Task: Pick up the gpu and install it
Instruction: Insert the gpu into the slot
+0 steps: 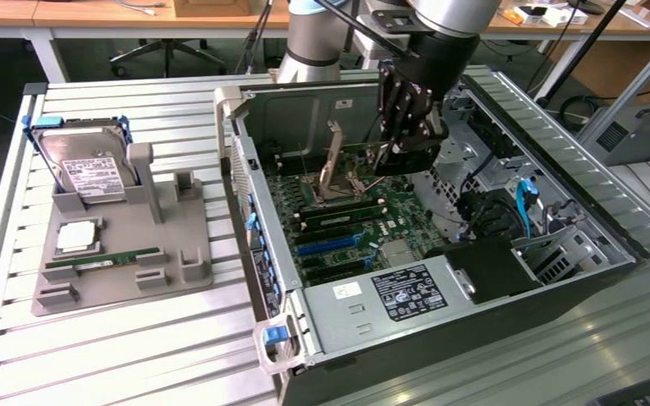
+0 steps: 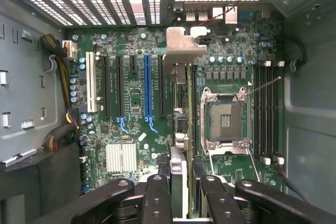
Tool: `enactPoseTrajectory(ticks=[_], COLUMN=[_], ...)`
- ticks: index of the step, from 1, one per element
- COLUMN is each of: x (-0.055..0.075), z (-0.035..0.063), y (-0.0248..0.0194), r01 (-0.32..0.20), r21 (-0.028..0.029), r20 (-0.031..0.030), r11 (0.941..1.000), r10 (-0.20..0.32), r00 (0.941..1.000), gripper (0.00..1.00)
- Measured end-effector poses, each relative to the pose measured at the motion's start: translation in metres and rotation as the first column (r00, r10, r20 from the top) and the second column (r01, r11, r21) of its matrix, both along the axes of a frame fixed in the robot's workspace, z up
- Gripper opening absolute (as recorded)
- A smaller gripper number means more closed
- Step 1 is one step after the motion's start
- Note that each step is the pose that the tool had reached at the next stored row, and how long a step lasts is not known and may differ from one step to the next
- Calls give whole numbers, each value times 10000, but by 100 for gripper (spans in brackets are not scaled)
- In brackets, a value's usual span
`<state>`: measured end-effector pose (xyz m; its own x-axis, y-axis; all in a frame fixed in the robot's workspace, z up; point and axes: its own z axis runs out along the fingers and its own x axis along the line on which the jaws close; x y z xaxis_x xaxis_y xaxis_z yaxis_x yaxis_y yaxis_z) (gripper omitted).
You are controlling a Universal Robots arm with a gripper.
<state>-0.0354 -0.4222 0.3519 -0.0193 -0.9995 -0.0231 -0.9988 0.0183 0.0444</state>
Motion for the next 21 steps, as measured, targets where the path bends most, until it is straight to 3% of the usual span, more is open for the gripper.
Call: enactPoseTrajectory(ticks=[21], x=[-2], z=[-50], y=[-79], r01=[-5], r21=[0], r20=[0], r11=[10000], r10=[5], r00=[10000], gripper=[27])
